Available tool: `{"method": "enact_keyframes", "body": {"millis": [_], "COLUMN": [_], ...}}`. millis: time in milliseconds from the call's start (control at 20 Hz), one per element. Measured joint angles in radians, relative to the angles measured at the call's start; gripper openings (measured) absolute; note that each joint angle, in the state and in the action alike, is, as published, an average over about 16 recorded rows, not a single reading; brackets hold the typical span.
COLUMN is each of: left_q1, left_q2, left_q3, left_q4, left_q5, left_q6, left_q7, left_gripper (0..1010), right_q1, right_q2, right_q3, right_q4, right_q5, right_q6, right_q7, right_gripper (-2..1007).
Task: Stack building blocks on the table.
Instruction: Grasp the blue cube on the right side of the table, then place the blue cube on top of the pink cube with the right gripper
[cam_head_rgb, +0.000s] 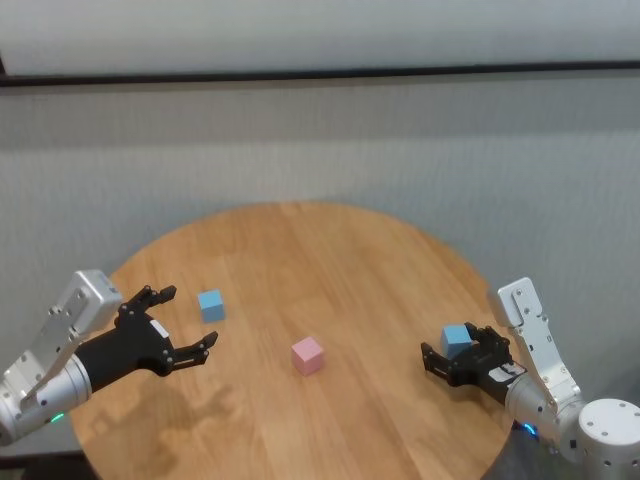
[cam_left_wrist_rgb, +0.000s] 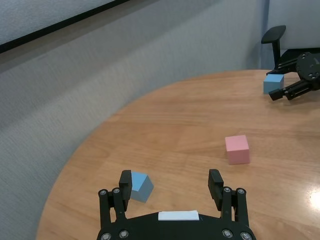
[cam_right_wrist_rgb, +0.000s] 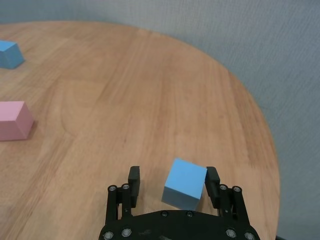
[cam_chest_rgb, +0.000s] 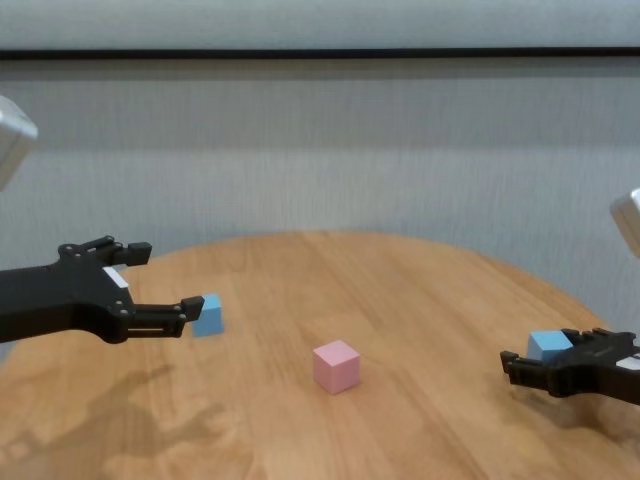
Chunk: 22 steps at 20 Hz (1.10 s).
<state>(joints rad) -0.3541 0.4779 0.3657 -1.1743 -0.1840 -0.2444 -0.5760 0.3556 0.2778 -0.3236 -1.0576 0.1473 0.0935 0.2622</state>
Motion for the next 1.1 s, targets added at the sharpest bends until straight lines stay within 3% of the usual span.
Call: {"method": "enact_keyframes", "body": {"millis": [650,1100], "left_q1": [0.0,0.0], "left_q2": [0.0,0.0], "left_q3": [0.0,0.0], "left_q4": [0.0,0.0], "left_q5": [0.0,0.0], "left_q6": [0.0,0.0], "left_q7": [0.0,0.0], "left_gripper": [1002,1002], "right_q1": [-0.005,-0.008], "right_q2": [-0.013,-0.011], "right_q3": [0.032,0.051], "right_q4": [-0.002,-0.046], "right_q5": [-0.01,-0.015], "right_q6": [0.007,-0.012], "right_q7": [0.027,0.05], "right_gripper": [459,369]}}
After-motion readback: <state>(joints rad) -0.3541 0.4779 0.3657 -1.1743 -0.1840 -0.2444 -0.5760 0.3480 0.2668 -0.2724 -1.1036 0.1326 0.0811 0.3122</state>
